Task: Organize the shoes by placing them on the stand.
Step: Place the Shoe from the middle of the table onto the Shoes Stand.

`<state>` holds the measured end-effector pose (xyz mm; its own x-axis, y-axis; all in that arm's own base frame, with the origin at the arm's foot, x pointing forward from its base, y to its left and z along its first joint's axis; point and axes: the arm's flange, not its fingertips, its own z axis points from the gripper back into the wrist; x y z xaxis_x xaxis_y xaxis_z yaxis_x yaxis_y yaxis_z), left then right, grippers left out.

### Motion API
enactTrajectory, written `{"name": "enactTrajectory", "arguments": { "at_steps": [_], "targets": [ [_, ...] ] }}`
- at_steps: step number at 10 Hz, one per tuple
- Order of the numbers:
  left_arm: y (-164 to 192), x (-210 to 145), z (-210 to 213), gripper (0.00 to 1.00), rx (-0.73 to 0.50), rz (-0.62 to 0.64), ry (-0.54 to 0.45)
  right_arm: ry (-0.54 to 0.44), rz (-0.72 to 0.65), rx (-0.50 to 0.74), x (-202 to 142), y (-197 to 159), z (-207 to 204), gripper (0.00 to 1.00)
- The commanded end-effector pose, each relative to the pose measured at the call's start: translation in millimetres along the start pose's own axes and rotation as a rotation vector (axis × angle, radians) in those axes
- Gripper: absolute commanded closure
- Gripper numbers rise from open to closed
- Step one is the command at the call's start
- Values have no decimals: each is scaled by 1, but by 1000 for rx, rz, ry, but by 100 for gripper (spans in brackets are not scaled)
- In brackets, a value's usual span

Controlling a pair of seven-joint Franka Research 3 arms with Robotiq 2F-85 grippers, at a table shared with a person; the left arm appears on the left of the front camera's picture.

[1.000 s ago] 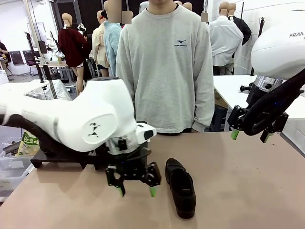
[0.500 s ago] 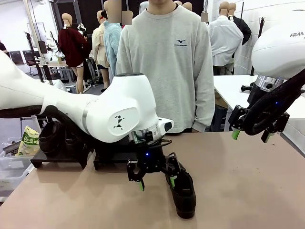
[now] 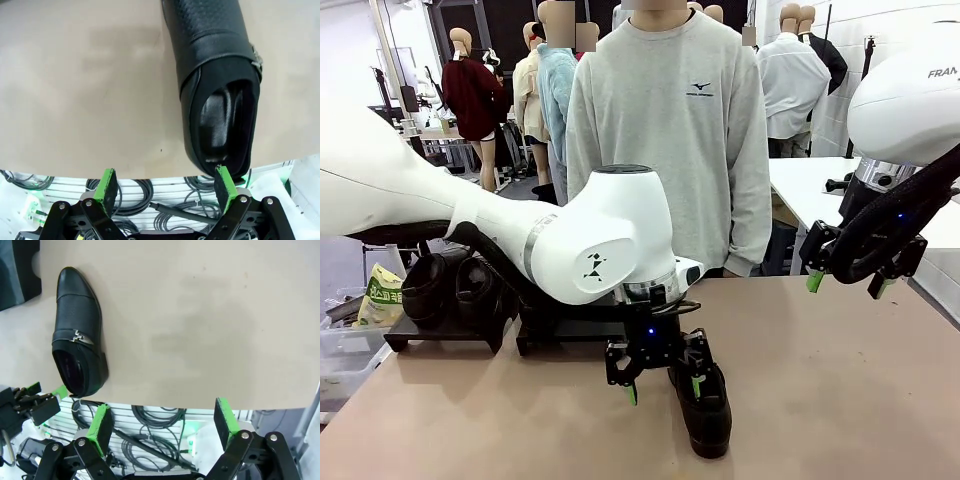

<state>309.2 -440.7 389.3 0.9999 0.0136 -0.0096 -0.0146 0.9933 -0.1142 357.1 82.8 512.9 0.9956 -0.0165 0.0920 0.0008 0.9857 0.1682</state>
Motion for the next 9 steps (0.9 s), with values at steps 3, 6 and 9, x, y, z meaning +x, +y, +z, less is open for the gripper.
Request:
{"name": "enactTrajectory", "arguments": {
  "at_steps": [3,6,9],
  "targets": [
    [-15,18,-15,0,-26,70,-40,3,-5,3,1,1,0,0],
    [-15,23,-31,0,-11,86,-20,3,-5,3,1,1,0,0],
    [-16,19,-37,12,-1,47,8,3,-5,3,1,1,0,0]
  ]
}}
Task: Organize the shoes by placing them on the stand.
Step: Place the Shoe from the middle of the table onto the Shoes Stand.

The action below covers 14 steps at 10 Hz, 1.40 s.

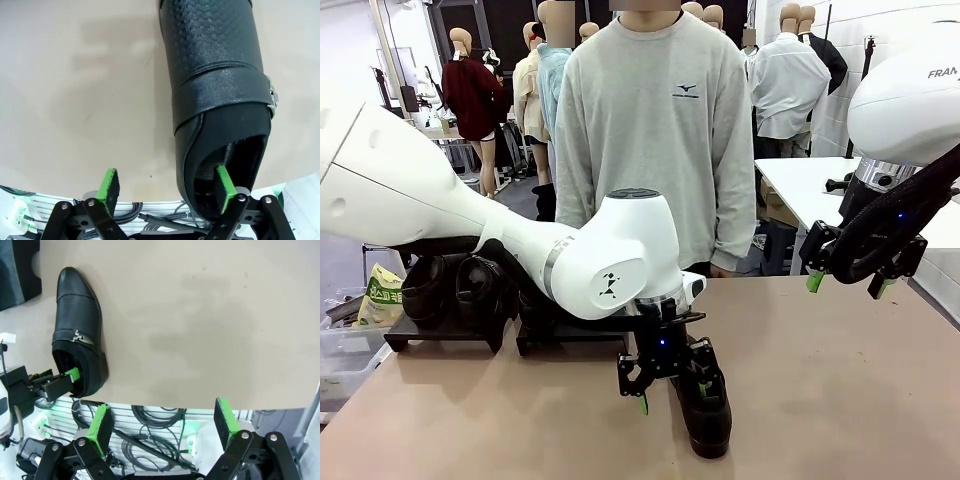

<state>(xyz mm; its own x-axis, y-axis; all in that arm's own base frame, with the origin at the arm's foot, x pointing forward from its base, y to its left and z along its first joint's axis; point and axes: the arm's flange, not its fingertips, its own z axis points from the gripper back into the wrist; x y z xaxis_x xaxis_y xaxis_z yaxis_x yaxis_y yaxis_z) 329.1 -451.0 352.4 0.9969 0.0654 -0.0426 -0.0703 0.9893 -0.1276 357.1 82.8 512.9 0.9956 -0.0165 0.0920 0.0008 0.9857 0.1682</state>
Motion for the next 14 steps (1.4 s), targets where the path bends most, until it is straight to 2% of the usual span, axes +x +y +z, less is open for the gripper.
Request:
{"name": "enactTrajectory", "arguments": {
  "at_steps": [1,5,6,10,14],
  "targets": [
    [-10,-3,1,28,19,-24,-36,3,-5,3,1,1,0,0],
    [-15,-7,-12,96,28,-41,-14,3,-5,3,1,1,0,0],
    [-15,-7,-12,100,26,-40,-18,3,-5,3,1,1,0,0],
    [-17,-8,-3,100,-10,-78,-44,3,-5,3,1,1,0,0],
    [-12,-14,13,100,15,-91,-30,3,-5,3,1,1,0,0]
  ]
}}
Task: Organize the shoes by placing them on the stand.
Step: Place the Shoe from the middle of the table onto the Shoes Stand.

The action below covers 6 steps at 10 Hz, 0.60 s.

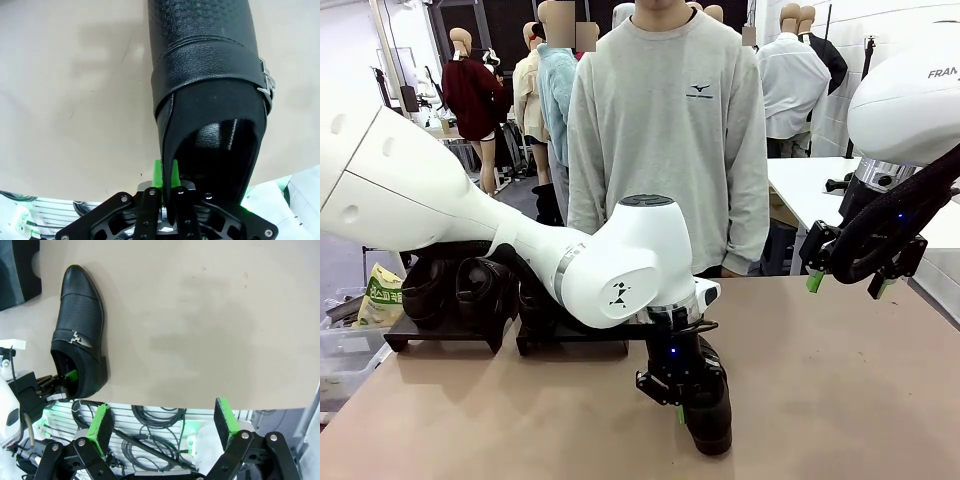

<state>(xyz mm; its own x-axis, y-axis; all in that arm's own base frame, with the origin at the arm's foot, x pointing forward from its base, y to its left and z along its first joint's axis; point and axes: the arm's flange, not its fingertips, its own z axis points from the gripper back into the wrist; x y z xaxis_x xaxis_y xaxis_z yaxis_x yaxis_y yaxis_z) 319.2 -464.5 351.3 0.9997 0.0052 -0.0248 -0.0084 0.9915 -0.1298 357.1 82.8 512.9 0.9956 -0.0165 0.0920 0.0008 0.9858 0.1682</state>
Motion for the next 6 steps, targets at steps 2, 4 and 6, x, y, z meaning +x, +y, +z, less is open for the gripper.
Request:
{"name": "enactTrajectory", "arguments": {
  "at_steps": [2,4,6],
  "targets": [
    [29,-10,74,100,-2,-106,-192,3,-5,3,1,1,0,0],
    [68,-2,121,100,-8,-104,-325,3,-5,3,1,1,0,0],
    [104,26,135,100,27,-42,-376,3,-5,3,1,1,0,0]
  ]
}}
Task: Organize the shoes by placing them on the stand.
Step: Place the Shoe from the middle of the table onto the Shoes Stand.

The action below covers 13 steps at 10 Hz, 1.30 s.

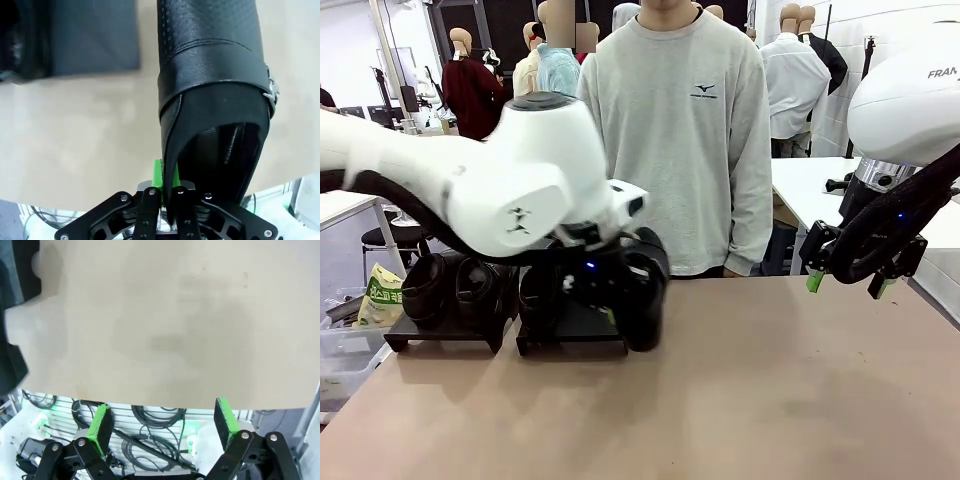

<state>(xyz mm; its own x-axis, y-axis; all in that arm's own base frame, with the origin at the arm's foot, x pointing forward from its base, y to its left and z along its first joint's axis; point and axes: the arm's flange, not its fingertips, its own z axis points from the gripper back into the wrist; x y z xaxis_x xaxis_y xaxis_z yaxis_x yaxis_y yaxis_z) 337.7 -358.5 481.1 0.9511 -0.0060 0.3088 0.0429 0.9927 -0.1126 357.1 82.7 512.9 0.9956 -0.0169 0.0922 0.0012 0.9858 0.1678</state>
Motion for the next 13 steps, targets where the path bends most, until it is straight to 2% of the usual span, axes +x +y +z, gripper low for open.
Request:
{"name": "enactTrajectory", "arguments": {
  "at_steps": [1,2,7,10,13],
  "targets": [
    [28,18,-13,100,9,7,-60,3,-5,4,1,1,0,0],
    [37,31,-17,100,-8,12,-88,3,-5,4,1,1,0,0],
    [73,76,-38,100,62,78,-182,3,-5,4,1,1,0,0],
    [84,97,-63,100,85,89,-184,3,-5,4,1,1,0,0],
    [86,102,-76,100,99,60,-170,3,-5,4,1,1,0,0]
  ]
}}
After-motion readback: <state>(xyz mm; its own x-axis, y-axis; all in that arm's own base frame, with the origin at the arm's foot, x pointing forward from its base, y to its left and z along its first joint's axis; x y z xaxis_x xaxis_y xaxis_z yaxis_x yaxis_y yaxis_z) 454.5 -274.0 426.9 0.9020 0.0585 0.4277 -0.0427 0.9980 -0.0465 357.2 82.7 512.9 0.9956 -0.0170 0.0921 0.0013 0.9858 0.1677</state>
